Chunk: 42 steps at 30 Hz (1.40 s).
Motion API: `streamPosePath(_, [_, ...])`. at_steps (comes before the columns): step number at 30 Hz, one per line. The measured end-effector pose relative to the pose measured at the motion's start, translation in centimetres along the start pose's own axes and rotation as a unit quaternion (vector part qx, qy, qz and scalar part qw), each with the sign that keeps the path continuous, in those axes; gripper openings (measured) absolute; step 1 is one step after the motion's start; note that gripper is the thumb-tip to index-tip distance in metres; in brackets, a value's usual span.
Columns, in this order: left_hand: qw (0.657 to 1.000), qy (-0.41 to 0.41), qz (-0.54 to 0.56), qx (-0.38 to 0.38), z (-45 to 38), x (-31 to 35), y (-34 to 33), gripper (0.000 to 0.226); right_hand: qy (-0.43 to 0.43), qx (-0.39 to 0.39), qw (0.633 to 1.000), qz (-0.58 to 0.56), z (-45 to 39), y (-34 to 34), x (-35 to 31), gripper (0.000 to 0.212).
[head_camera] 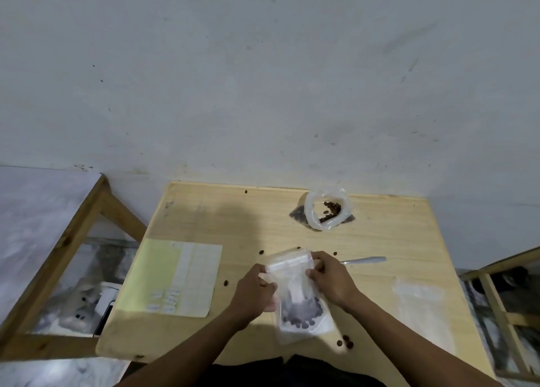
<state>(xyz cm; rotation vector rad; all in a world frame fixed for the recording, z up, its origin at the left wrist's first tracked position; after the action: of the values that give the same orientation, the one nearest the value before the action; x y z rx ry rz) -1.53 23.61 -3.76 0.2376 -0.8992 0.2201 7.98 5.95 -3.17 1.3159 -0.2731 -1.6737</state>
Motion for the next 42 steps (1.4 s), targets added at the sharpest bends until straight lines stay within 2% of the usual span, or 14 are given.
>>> streamPosePath(3, [0.993,-0.03,-0.108,0.023,-0.4,-1.2,-0.3,0.029,0.029,-0.021,0.997,0.069,0.3,-2.0,0.8,0.018])
streamPosePath(5, [0.991,-0.043,-0.124,0.025,-0.7,-1.4,-0.5,0.036,0.033,-0.018,0.992,0.123,0.3,-3.0,1.7,0.025])
streamPosePath(10, [0.989,-0.049,-0.132,0.038,-1.7,-0.9,-0.7,0.049,0.014,-0.018,0.994,0.103,0.4,-3.7,1.5,0.011])
streamPosePath(16, [0.975,-0.062,-0.201,0.074,-2.7,0.3,-0.2,0.059,0.022,-0.019,0.994,0.104,0.7,-2.5,0.8,0.012])
streamPosePath(18, [0.968,-0.084,-0.219,0.085,-2.6,1.3,-0.2,0.06,0.008,0.02,0.994,0.105,0.9,-0.7,1.1,0.022])
streamPosePath(21, [0.96,-0.158,-0.218,0.072,-2.4,3.6,-1.4,0.051,-0.042,0.098,0.99,0.088,1.1,2.8,2.8,0.023])
streamPosePath(23, [0.958,-0.203,-0.2,0.037,-2.3,5.1,-3.2,0.039,-0.08,0.143,0.983,0.081,1.5,5.1,4.6,0.022])
streamPosePath(25, [0.963,-0.208,-0.172,-0.023,-2.3,6.3,-5.8,0.027,-0.117,0.182,0.973,0.085,2.2,7.0,6.8,0.024])
streamPosePath(27, [0.969,-0.174,-0.148,-0.098,-2.2,6.9,-8.9,0.019,-0.157,0.198,0.963,0.093,3.1,8.4,9.3,0.031])
streamPosePath(29, [0.972,-0.096,-0.122,-0.174,-2.2,6.7,-12.3,0.017,-0.211,0.187,0.953,0.112,4.3,9.2,11.8,0.041])
streamPosePath(33, [0.937,0.04,-0.144,-0.317,-1.1,5.0,-18.1,0.029,-0.323,0.167,0.921,0.143,7.7,9.5,15.4,0.053])
streamPosePath(37, [0.918,0.117,-0.157,-0.346,0.2,3.4,-21.6,0.038,-0.406,0.146,0.892,0.132,10.1,8.5,17.1,0.056])
streamPosePath(40, [0.921,0.156,-0.119,-0.337,0.8,2.6,-23.3,0.012,-0.422,0.136,0.889,0.112,10.7,7.8,17.3,0.052])
streamPosePath(42, [0.927,0.162,-0.096,-0.324,0.9,2.5,-24.1,0.014,-0.417,0.145,0.891,0.103,10.9,7.6,17.1,0.053])
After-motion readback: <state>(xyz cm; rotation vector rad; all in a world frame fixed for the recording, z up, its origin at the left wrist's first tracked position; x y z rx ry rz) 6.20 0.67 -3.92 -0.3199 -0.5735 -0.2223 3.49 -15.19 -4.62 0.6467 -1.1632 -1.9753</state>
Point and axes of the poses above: each hand's wrist, its own z-axis away from the middle knuckle, its own y-axis out of the back of the hand, x = y × z, the point moved 4 cm from there along -z, towards the middle knuckle, and after that the axes turned 12 degrees about z, right-handed, at the moved point
